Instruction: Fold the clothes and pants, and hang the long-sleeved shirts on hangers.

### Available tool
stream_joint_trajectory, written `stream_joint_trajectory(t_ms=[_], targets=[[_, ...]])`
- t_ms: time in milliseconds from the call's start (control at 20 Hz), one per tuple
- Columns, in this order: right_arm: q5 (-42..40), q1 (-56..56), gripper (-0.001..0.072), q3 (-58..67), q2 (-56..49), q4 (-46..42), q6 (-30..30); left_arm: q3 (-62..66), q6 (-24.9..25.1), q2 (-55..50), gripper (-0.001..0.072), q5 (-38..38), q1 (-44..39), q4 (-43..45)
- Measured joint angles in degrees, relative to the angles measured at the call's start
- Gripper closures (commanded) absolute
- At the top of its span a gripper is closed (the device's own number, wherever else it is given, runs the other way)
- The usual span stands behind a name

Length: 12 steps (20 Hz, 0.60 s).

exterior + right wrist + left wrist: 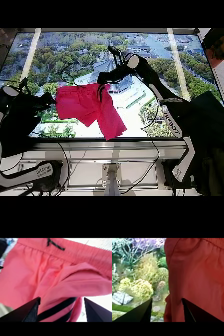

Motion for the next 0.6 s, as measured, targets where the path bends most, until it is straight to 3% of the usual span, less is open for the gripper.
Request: stream_joint_trajectory(t_ms=[200, 250, 300, 350, 450, 500, 550, 600], targets=[[-2.23, 0.50, 0.0108, 0.00, 0.00, -1.73, -0.02, 0.00, 3.10, -4.76, 0.0292, 2.62, 0.11, -10.99], [-2.67, 0.57, 0.0218, 0.00, 0.00, -1.99, -0.02, 0.00, 3.65, -5.66, 0.0363, 3.08, 0.11, -12.90], [-3.06, 0.63, 0.0416, 0.00, -0.02, -2.12, -0.02, 0.00, 4.07, -6.40, 0.0478, 3.28, 0.11, -14.40], [-3.26, 0.70, 0.0526, 0.00, 0.00, -2.21, -0.02, 0.00, 4.35, -6.99, 0.0555, 3.61, 0.11, -15.65], [-3.50, 0.79, 0.0506, 0.00, 0.00, -2.36, 0.00, 0.00, 4.66, -7.65, 0.0580, 4.11, 0.04, -17.22], [-3.54, 0.79, 0.0462, 0.00, 0.00, -2.69, 0.00, 0.00, 4.79, -7.87, 0.0580, 4.11, 0.04, -17.73], [-3.30, 0.79, 0.0242, 0.00, -0.02, -3.06, 0.07, 0.00, 4.96, -8.00, 0.0580, 4.20, 0.00, -18.14], [-2.80, 0.74, 0.0165, 0.00, 0.00, -3.67, 0.35, 0.00, 5.16, -8.11, 0.0579, 4.31, -0.02, -18.53]])
